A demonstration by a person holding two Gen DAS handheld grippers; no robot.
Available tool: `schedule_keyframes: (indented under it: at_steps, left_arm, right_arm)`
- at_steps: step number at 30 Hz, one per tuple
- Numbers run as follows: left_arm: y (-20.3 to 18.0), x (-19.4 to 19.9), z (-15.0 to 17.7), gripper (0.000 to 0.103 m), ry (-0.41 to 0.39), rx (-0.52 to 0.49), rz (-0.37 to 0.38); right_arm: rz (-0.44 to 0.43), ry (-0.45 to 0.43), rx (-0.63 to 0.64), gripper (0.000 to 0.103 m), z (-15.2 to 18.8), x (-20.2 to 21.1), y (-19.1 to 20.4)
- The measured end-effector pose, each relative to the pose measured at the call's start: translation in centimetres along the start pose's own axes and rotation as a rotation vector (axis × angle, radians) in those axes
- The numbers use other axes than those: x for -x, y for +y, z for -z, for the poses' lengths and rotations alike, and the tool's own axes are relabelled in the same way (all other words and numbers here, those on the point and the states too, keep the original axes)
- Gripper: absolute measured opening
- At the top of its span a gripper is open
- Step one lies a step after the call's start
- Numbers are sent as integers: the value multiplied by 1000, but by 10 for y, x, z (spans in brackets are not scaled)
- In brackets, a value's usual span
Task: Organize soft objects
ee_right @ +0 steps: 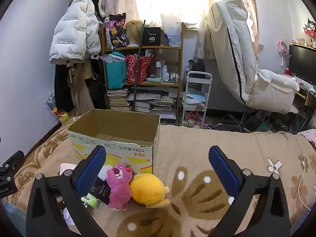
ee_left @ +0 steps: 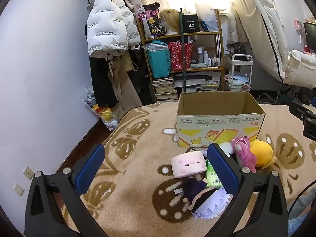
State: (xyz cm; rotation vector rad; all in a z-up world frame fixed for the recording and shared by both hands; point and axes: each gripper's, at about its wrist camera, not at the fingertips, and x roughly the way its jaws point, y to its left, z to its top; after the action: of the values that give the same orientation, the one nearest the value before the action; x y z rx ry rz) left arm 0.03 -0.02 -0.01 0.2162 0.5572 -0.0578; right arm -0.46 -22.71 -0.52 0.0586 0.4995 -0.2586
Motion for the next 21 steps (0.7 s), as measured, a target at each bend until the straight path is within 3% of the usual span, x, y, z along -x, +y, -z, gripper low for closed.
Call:
schedule_keyframes:
  at_steps: [21]
  left_arm:
    - [0, -2, 0, 102, -10, -4, -27]
  right_arm:
    - [-5, 18, -8, 103, 0, -2, -1]
